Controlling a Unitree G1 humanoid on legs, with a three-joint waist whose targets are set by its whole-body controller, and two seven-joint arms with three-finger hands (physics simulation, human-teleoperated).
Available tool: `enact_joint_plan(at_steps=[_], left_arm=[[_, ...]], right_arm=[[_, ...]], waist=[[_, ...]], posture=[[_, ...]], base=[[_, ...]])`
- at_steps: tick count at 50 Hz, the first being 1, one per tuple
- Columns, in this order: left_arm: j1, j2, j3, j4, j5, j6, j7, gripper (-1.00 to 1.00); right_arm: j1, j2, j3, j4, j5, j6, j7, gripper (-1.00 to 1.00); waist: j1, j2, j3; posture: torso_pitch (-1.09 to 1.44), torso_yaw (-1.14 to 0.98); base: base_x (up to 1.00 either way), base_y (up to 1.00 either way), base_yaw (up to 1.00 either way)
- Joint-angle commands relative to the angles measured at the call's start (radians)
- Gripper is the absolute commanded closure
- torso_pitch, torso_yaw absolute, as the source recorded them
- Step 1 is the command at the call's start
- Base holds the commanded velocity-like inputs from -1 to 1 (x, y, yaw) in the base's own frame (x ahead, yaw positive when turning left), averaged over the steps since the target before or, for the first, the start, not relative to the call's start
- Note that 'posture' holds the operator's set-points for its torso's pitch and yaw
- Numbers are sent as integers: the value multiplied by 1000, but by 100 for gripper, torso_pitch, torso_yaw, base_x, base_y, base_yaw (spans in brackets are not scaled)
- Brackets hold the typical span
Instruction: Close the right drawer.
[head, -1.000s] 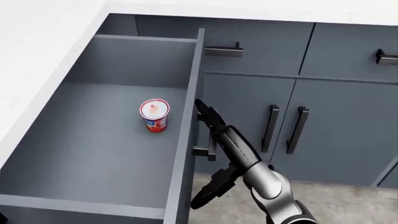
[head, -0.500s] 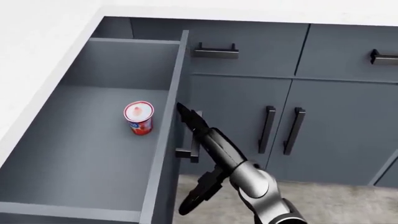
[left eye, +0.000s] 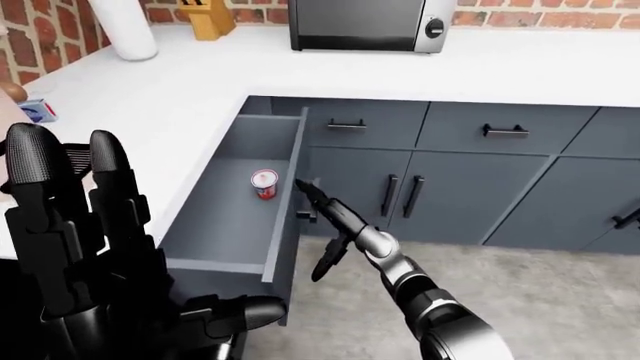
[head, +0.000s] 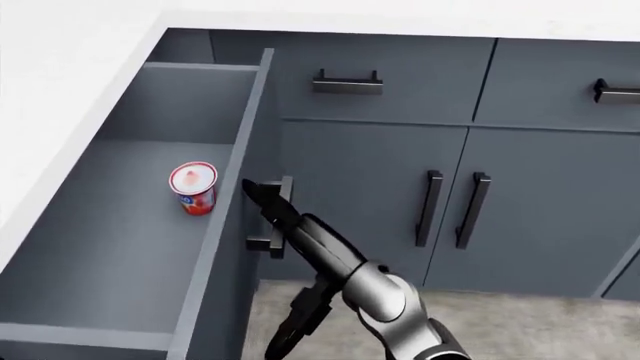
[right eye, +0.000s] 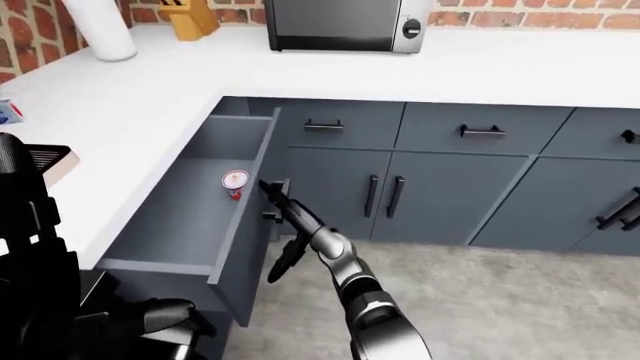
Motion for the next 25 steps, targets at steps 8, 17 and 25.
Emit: enact_joint_plan(at_steps=[8, 17, 25], left_arm=[[-6, 2, 7, -13, -10, -38, -2, -100], [-2, 0, 9, -8, -11, -47, -5, -100], [0, -1, 12, 8, -16, -64, -9, -100]], right_arm=[[-33, 39, 40, -54, -36, -54, 67, -100], [-42, 51, 45, -45, -46, -53, 78, -100], [-49, 50, 42, -45, -46, -52, 81, -100]], waist=[[9, 5, -19], [8, 7, -20], [7, 8, -22]], posture=[[0, 0], [0, 0], [0, 0]], base=[[0, 0, 0], [0, 0, 0], [0, 0, 0]])
